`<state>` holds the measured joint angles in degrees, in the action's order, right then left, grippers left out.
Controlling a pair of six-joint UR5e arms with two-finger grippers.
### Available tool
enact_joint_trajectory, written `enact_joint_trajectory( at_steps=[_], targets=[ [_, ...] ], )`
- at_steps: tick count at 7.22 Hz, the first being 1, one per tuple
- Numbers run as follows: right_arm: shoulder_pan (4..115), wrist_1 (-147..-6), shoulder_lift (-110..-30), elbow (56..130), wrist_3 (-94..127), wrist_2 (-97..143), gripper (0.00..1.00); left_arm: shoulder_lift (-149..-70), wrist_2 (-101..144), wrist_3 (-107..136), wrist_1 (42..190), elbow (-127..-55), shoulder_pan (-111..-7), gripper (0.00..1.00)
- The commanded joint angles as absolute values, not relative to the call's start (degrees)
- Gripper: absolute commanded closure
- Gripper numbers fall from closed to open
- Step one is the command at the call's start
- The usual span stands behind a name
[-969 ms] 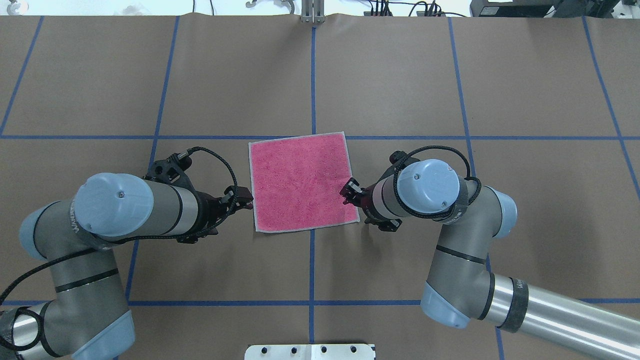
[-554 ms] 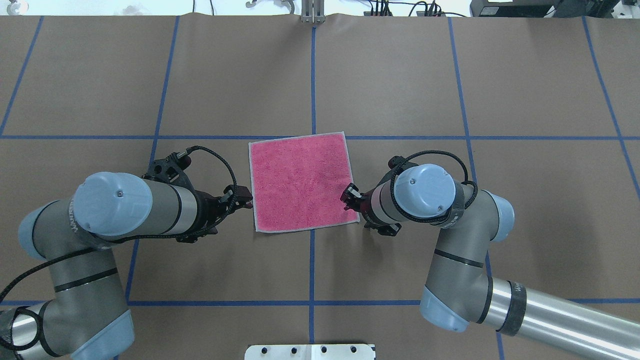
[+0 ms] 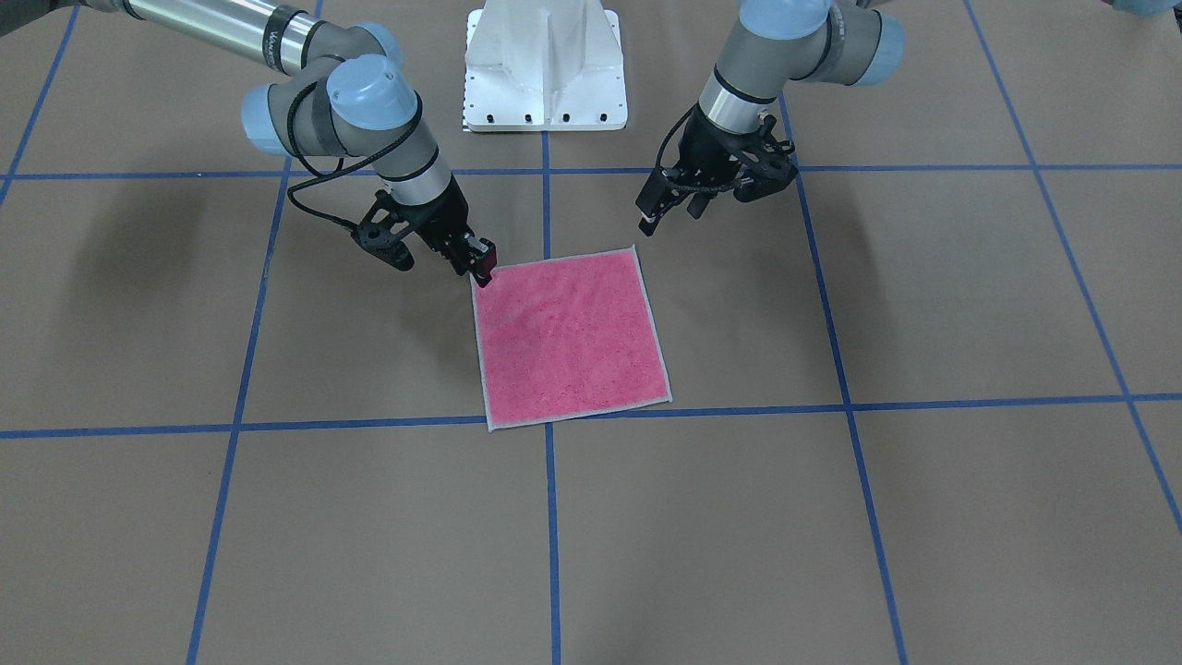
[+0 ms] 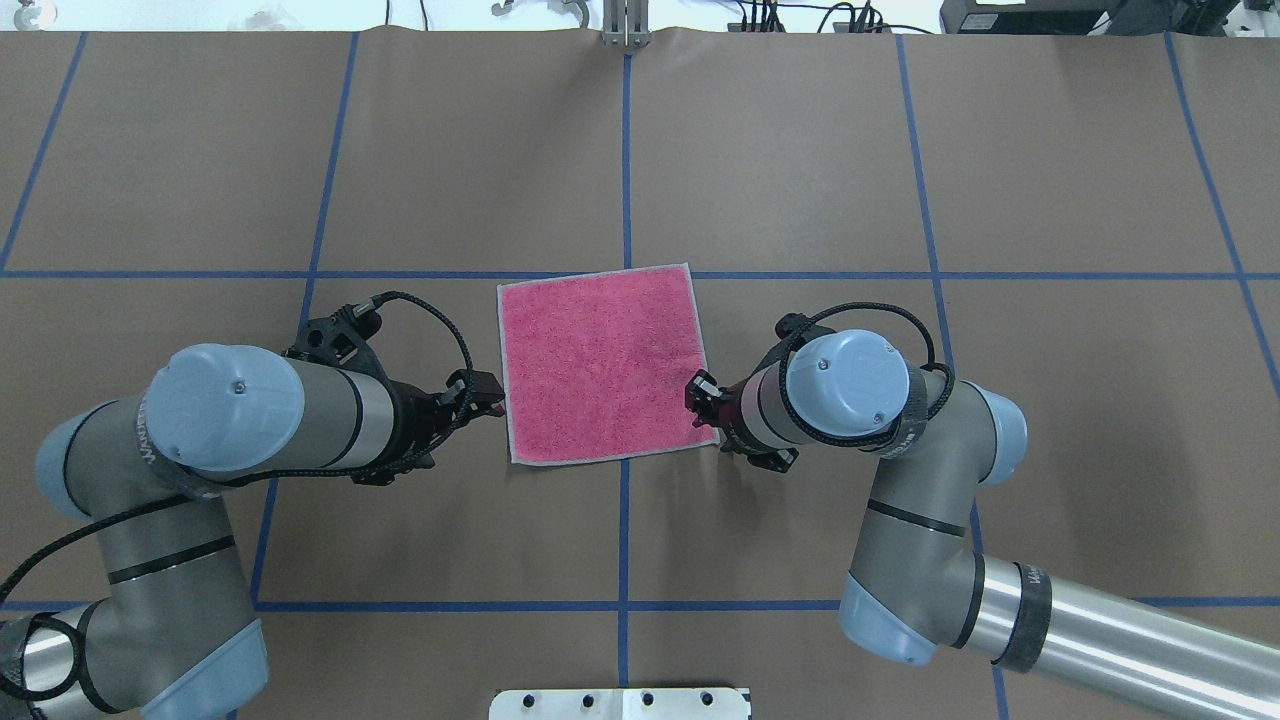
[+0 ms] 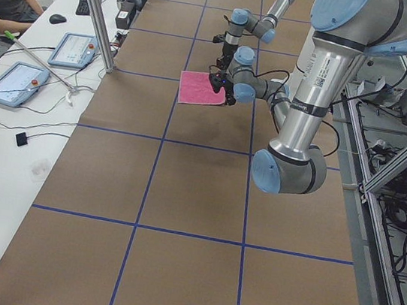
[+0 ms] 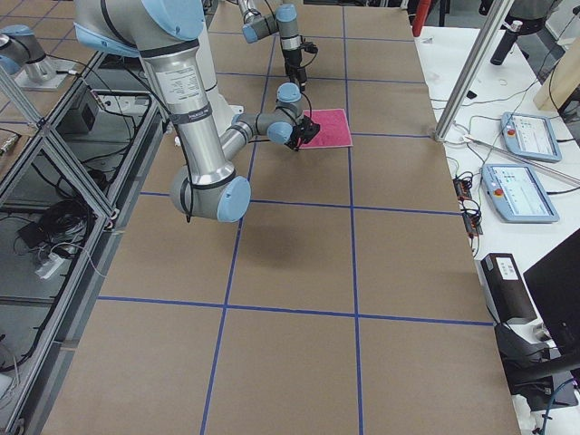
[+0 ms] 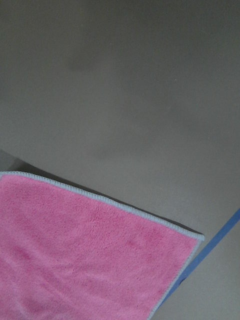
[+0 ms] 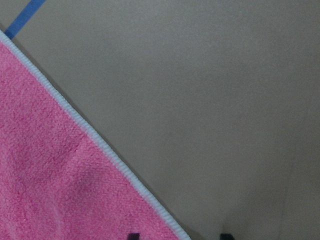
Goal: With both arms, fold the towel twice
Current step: 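Lower both grippers onto the near towel corners and close them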
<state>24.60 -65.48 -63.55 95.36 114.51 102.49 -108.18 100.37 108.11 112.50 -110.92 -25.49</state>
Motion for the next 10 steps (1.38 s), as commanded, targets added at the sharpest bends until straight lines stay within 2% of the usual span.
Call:
enact_joint_trajectory(
  at_steps=[1,3,4,7,10],
  targets=[
    [24.3,-65.4,-63.7,95.4,114.5,102.3,0.60,-108.2,100.4,108.1,112.5,-110.9,-25.5,0.00],
    [24.3,-65.4,-63.9,95.7,114.6,102.1,0.90,-108.2,100.4,108.1,112.5,-111.1,-25.5,0.00],
    [24.3,-65.4,-64.1,96.0,114.5,102.1,1.00,-108.2,100.4,108.1,112.5,-111.1,-25.6,0.00],
    [24.5,-65.3,-64.3,96.3,114.5,101.8,1.00,-108.2,100.4,110.3,112.5,-111.2,-25.4,0.00],
    [24.5,-65.4,-66.6,100.4,114.6,102.0,1.00,-109.4,100.4,111.7,112.5,-110.2,-24.9,0.00]
  ],
)
